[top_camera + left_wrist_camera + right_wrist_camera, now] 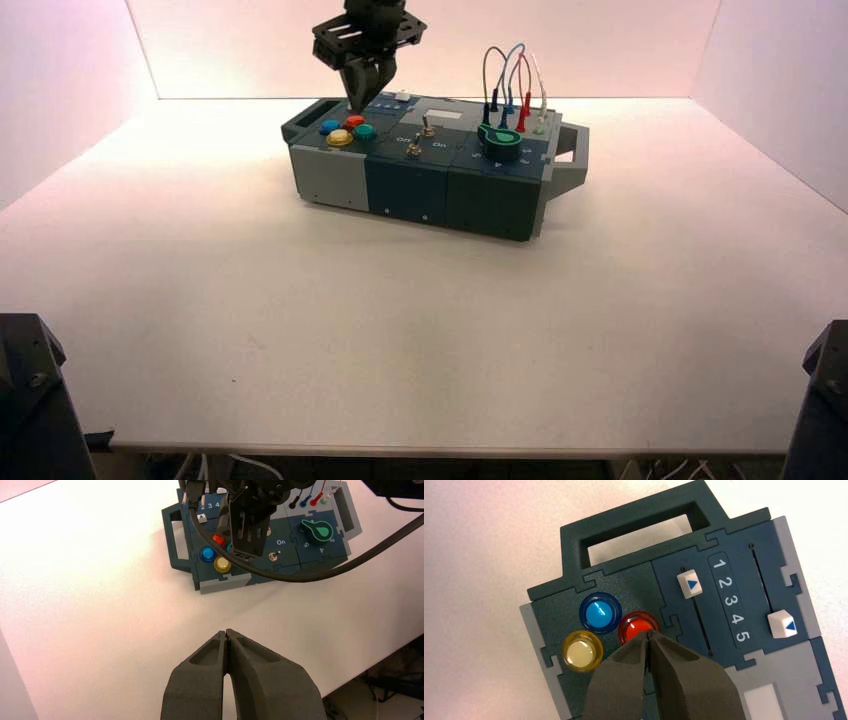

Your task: Push the red button with the right gripper.

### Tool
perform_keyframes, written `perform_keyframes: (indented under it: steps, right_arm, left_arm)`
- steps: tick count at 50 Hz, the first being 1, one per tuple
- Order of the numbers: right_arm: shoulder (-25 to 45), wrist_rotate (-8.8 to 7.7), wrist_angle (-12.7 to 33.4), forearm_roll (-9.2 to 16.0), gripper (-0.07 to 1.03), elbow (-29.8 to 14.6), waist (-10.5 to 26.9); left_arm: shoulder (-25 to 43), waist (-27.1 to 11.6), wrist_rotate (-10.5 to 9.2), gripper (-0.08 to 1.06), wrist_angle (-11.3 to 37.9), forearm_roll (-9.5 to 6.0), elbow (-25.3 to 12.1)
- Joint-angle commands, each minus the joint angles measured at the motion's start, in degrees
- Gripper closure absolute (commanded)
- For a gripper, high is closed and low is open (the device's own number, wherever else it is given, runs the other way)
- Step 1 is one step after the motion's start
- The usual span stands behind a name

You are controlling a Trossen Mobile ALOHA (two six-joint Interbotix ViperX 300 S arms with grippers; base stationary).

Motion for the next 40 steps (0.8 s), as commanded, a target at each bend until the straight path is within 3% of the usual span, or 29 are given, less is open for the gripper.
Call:
perform_keyframes:
  steps: [1,18,40]
  right_arm:
    - [-0.5,-0.44,-0.7,0.2,0.98,-1.2,0.4]
    - [0.0,-0.44,-1.1,0.0,0.98,0.3,0.4]
    - [-5.8,-0.18,-1.0,-1.1,0.98,1.6,0.3]
  left_arm:
    - [-0.3,-0.1,0.09,1.01,-0.2,-0.09,-1.7]
    - [-0.2,-0.1,0.18,1.01,-0.2,-0.09,-1.8]
    - [-0.2,-0.1,0.09,1.01,-0.3,-0.09,-1.4]
